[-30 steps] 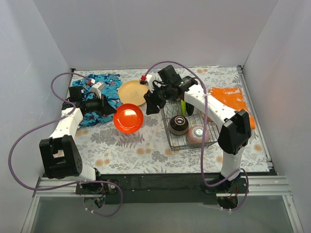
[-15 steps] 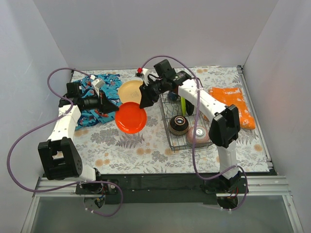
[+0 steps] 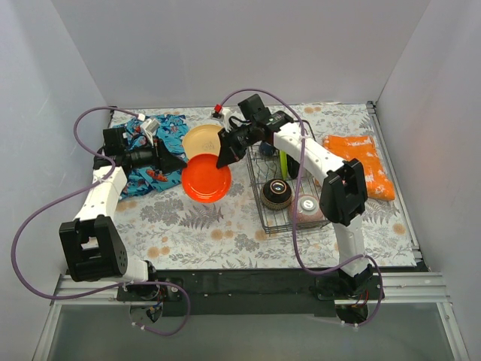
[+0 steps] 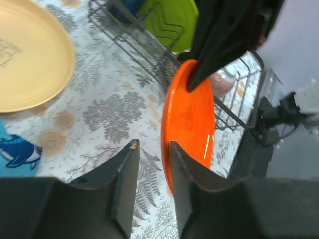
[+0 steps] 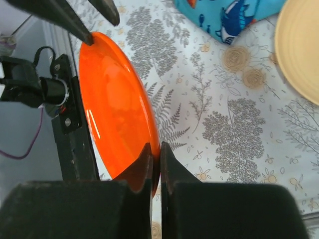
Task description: Load the mixed dishes into the dish rack
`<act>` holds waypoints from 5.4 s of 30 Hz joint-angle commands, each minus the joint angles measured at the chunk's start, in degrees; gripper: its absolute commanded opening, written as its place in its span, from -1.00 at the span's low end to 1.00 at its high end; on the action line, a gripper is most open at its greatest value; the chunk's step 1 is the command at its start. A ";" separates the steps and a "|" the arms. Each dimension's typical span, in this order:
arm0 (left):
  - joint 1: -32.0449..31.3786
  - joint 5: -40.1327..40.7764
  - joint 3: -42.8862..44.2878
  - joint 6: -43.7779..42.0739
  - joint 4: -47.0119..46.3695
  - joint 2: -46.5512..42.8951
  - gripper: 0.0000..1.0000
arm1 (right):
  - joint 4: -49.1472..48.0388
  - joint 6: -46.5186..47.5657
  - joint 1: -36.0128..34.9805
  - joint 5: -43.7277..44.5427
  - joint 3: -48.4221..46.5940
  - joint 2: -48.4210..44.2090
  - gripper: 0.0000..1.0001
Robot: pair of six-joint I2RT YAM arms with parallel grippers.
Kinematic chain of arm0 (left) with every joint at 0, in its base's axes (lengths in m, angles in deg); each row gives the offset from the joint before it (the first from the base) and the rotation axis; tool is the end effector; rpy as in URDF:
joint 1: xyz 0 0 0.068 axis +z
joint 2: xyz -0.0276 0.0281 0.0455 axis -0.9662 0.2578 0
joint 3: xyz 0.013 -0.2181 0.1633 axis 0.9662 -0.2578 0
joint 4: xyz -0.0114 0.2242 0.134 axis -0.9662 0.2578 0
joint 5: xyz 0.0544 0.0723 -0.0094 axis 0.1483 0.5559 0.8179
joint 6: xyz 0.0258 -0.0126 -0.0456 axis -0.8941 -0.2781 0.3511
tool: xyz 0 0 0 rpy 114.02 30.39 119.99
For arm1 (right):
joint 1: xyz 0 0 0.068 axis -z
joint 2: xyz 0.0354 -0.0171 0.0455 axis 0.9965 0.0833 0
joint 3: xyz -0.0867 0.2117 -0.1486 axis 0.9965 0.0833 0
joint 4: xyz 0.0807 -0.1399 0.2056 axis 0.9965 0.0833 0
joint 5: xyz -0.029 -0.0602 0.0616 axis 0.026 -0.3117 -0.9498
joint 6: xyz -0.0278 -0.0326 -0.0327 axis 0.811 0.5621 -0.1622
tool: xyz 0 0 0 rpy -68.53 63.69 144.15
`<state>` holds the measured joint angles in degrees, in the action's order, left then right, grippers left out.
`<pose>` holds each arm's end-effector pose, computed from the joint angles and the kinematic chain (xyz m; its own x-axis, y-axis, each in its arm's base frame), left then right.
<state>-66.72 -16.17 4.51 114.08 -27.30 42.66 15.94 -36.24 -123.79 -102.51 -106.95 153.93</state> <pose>0.2913 0.0093 0.2850 -0.9026 -0.3037 -0.3049 0.1897 0.3551 -0.9154 0.3534 0.3131 0.3062 -0.4874 -0.4562 -0.7445 -0.8727 0.2255 0.4331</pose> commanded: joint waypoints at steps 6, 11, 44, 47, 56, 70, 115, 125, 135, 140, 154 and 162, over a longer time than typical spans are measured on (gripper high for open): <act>0.80 24.69 0.20 14.86 -13.14 -1.96 0.14 | -0.75 -4.63 -0.72 33.96 -2.39 -9.89 -0.97; 1.07 27.51 -0.32 20.32 -16.65 -1.08 0.41 | -1.28 -5.41 -1.51 52.73 3.48 -17.88 -0.97; 1.24 25.05 -5.42 22.26 -15.25 -1.34 0.38 | -1.81 -13.94 -4.59 93.93 14.66 -16.23 -0.97; 1.33 25.05 -5.42 22.26 -15.34 -1.08 0.38 | -0.84 -13.50 -5.20 93.76 14.92 -15.35 -0.97; 1.59 26.45 -5.51 23.93 -18.93 2.35 0.57 | -0.14 -13.33 -7.31 92.44 20.55 -17.73 -0.57; 2.21 28.04 15.65 20.06 -25.45 28.70 0.56 | -4.09 -8.86 -7.31 80.41 17.13 -20.80 0.14; -3.50 27.06 34.92 15.06 -29.76 53.59 -0.43 | -8.92 -0.58 -7.31 78.90 18.61 -18.60 0.34; -4.47 29.54 34.74 8.90 -24.74 53.33 -0.65 | -9.54 1.61 -7.31 79.17 19.23 -19.13 0.39; -4.12 20.39 32.38 13.73 -25.80 43.41 -0.99 | -10.69 4.34 -4.95 75.57 20.38 -20.01 0.32; -2.28 17.40 26.32 13.74 -24.14 32.27 -1.00 | -4.89 0.75 -0.02 54.76 13.09 -17.21 0.51; -2.45 17.04 8.38 16.74 -19.83 1.93 -1.00 | -2.95 -13.41 1.13 33.47 -2.74 -11.92 0.49; -3.50 20.56 6.97 11.46 -15.52 -2.13 -1.00 | -2.42 -11.40 0.16 50.22 -2.48 -16.14 0.42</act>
<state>-69.67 2.19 12.18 128.74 -45.83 43.88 13.62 -48.02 -123.35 -61.59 -108.07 141.80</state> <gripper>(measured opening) 0.056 0.708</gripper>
